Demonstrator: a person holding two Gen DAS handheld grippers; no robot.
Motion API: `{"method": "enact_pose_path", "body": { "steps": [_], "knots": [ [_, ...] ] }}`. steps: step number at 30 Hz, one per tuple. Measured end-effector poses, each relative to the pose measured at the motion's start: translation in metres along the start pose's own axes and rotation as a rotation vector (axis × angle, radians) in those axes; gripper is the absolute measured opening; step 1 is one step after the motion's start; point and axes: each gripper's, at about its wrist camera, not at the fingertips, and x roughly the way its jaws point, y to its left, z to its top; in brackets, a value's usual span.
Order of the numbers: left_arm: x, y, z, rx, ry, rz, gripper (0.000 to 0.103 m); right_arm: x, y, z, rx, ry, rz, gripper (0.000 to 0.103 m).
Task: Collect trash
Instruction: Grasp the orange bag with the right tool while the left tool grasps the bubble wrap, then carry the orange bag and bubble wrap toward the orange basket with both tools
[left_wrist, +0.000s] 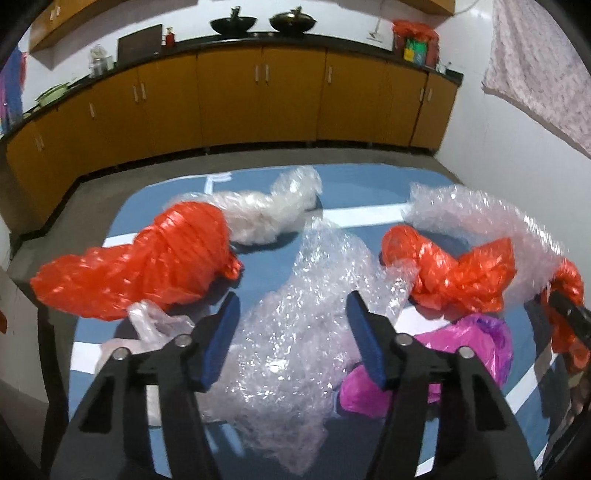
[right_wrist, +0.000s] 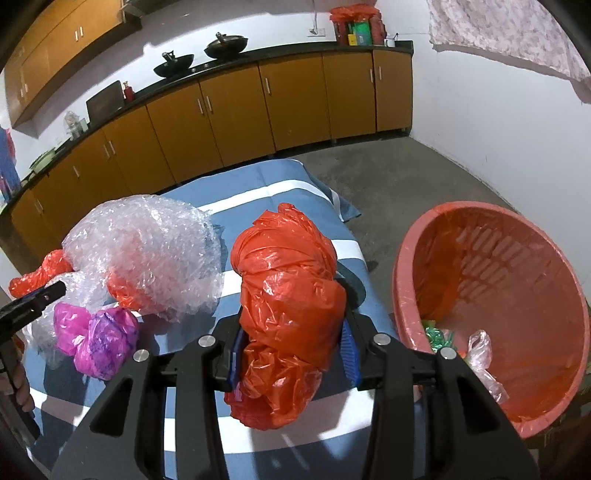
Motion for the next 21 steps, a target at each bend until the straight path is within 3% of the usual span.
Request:
{"method": "enact_pose_path", "body": {
  "steps": [7, 9, 14, 21],
  "knots": [
    [-0.004, -0.005, -0.006, 0.034, 0.011, -0.027, 0.034, -0.006, -0.001, -0.003, -0.001, 0.002, 0.0, 0.042],
    [-0.005, -0.007, -0.006, 0.045, 0.012, -0.022, 0.018, -0.01, -0.001, -0.003, 0.001, -0.002, 0.0, 0.042],
    [-0.018, -0.008, -0.007, 0.036, -0.016, -0.043, 0.012, -0.023, -0.003, -0.003, 0.007, -0.021, 0.002, 0.042],
    [-0.054, -0.009, -0.004, 0.03, -0.1, -0.009, 0.011, -0.046, -0.006, -0.002, 0.013, -0.052, 0.016, 0.042]
  ]
}}
